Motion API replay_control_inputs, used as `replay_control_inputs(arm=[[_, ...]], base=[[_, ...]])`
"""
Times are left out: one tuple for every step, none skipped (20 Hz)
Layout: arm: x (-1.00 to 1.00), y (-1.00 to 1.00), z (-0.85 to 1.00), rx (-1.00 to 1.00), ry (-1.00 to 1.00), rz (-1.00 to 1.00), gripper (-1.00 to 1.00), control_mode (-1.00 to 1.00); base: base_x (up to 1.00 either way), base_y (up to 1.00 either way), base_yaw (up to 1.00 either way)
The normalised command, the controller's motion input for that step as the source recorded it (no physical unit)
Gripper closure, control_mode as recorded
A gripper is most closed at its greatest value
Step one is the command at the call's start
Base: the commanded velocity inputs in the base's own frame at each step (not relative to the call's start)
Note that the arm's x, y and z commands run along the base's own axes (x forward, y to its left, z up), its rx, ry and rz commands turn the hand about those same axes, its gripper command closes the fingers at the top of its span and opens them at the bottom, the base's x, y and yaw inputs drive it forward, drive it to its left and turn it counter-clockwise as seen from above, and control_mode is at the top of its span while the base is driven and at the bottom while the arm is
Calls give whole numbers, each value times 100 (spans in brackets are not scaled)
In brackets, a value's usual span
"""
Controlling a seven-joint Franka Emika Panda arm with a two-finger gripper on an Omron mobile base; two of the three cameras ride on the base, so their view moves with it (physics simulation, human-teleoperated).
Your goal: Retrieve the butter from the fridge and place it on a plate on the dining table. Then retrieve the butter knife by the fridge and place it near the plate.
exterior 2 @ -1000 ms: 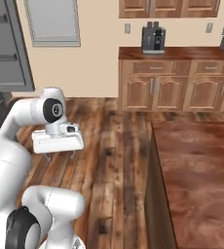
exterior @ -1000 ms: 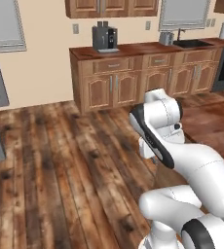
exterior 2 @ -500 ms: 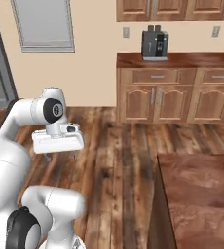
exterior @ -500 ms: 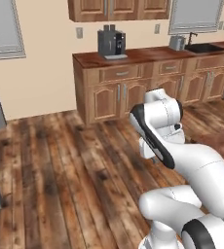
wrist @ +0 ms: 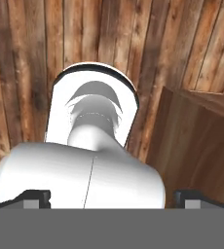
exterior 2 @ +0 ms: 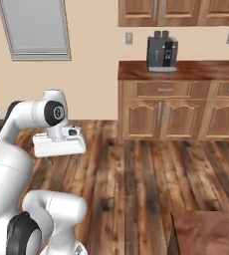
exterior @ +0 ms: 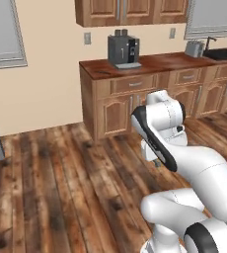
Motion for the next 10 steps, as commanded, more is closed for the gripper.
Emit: replay_control_inputs(arm=[[0, 0, 0, 0, 0, 0, -100, 100], [0, 0, 0, 0, 0, 0, -100, 100], [0, 0, 0, 0, 0, 0, -100, 100], [0, 0, 0, 0, 0, 0, -100, 100], [0, 0, 0, 0, 0, 0, -100, 100], [0, 0, 0, 0, 0, 0, -100, 100], [0, 0, 0, 0, 0, 0, -100, 100], [0, 0, 0, 0, 0, 0, -100, 100], [0, 0, 0, 0, 0, 0, -100, 100], [0, 0, 0, 0, 0, 0, -100, 100]], base=[[100, -16, 0], [100, -26, 0], [100, -41, 0], [100, -39, 0], [100, -32, 0], [100, -29, 0], [100, -25, 0], [100, -22, 0], [100, -34, 0], [100, -48, 0]])
